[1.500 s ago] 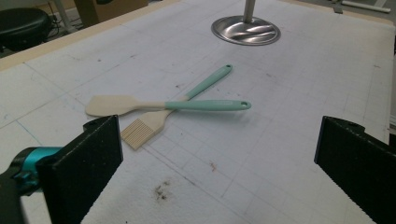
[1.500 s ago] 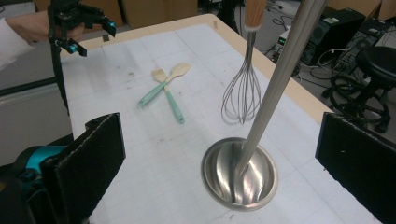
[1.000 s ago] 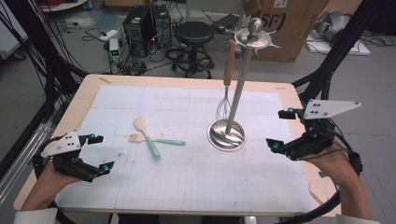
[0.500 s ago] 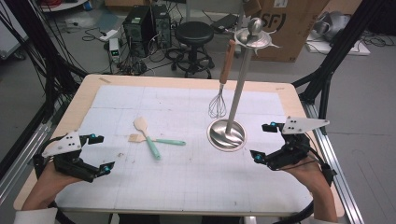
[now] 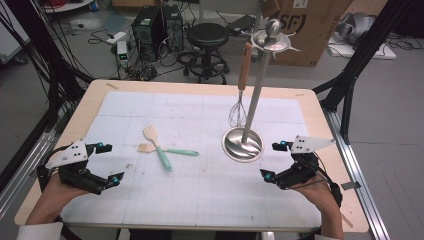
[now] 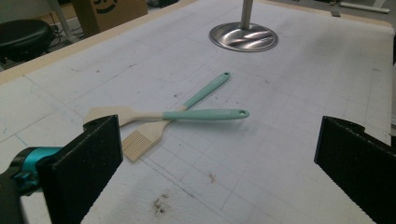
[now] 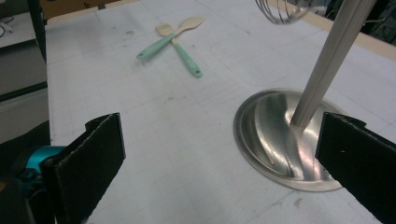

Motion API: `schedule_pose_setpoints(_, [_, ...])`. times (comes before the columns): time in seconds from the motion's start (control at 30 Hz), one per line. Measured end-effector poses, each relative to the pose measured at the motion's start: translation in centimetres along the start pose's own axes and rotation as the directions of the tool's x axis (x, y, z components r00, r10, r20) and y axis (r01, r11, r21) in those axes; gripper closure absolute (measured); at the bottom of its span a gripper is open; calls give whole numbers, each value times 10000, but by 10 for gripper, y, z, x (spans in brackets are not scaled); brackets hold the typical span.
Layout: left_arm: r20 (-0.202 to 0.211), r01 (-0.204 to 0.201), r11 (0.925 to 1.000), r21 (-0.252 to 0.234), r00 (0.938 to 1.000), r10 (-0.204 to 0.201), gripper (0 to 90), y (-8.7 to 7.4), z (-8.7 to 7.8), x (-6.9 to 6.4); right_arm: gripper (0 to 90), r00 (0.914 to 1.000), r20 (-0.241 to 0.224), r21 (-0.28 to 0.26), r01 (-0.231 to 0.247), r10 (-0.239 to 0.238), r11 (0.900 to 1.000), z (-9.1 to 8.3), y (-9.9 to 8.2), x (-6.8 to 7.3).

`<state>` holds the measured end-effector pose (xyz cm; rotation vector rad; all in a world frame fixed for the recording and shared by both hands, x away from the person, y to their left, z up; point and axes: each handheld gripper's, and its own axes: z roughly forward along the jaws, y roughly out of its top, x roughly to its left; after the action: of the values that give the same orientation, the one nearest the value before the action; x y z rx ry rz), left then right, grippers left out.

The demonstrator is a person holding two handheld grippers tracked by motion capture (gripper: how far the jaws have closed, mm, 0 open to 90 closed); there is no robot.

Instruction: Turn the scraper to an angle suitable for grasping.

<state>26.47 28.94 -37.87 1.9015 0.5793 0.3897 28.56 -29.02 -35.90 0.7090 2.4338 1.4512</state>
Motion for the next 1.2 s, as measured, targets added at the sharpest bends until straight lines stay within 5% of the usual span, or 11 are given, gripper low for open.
schedule_pose_setpoints(0.5, [-165,182,9998,-121,9997,-184,17,6,-3,-1,5,9996,237,-28,129,-128,9999,-7,-4,4])
schedule_pose_setpoints(0.87, [239,-61,9983,584,9997,47,17,35,-6,14,6,9993,359,-112,121,-117,9999,-13,-8,2])
schedule_pose_setpoints(1.2, [280,-666,9870,1463,9976,632,17,63,17,27,6,9995,287,-340,144,-134,9993,-16,-7,2])
